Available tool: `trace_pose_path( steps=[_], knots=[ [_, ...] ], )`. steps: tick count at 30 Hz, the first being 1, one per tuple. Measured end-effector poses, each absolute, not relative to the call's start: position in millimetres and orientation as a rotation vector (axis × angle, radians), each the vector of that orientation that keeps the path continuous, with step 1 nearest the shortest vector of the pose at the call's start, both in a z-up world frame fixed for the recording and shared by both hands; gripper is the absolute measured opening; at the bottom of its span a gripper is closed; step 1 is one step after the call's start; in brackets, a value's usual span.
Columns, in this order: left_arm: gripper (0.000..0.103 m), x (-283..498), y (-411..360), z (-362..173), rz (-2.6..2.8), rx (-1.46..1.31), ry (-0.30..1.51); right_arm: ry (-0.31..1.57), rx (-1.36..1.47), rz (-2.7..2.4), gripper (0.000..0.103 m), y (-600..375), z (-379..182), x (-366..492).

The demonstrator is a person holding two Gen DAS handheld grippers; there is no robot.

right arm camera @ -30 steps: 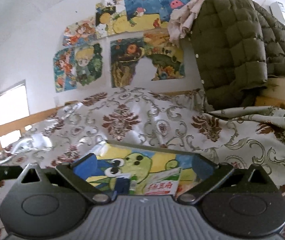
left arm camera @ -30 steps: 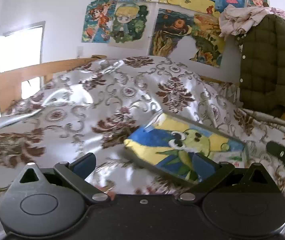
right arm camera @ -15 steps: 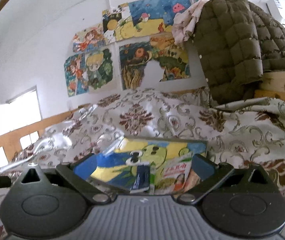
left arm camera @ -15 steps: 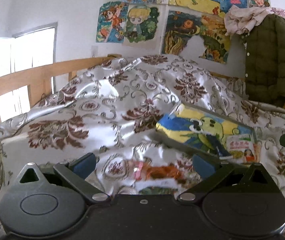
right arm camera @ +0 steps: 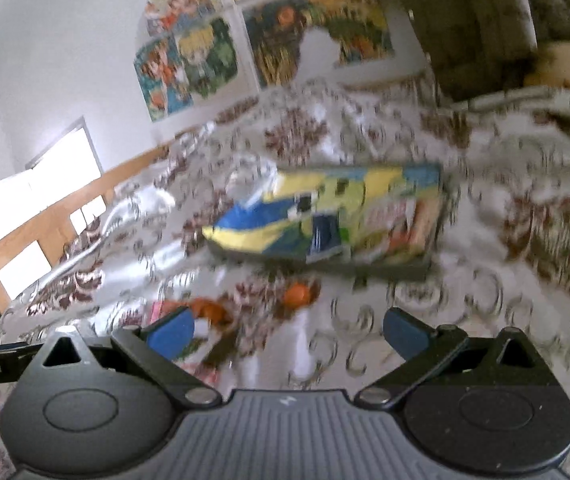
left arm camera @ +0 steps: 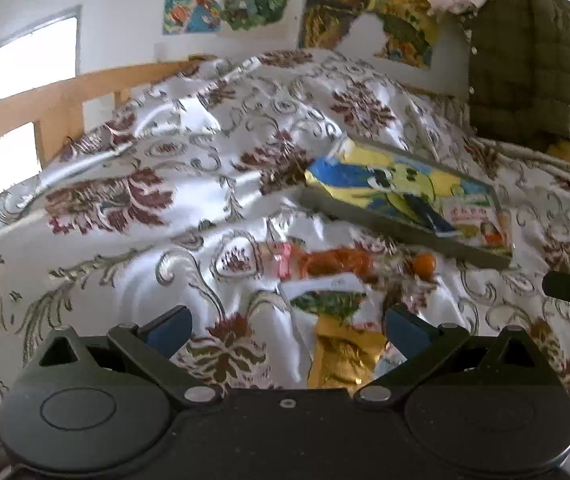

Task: Organize snacks
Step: 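Withdraw both tools from the tray toward the remaining snacks, then grasp the gold pouch with the left tool while the right tool grasps the clear plastic stick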

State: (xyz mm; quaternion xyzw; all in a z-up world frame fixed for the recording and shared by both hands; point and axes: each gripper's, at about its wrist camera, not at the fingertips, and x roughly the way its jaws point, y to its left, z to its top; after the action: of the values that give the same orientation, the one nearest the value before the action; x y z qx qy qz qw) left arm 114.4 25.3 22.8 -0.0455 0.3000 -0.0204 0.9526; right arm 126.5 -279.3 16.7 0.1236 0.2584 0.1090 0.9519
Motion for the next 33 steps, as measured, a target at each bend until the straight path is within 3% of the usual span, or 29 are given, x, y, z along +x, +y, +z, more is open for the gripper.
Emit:
trace_pose_path(
  steps=[18, 33],
  knots=[
    [0.102, 141, 17, -9, -0.251, 0.061, 0.741, 0.714, 0.010, 0.317, 0.103, -228, -14, 119],
    [0.102, 157, 14, -33, -0.335, 0.059, 0.820, 0.920, 0.078, 0.533, 0.103, -207, -43, 130]
  ],
)
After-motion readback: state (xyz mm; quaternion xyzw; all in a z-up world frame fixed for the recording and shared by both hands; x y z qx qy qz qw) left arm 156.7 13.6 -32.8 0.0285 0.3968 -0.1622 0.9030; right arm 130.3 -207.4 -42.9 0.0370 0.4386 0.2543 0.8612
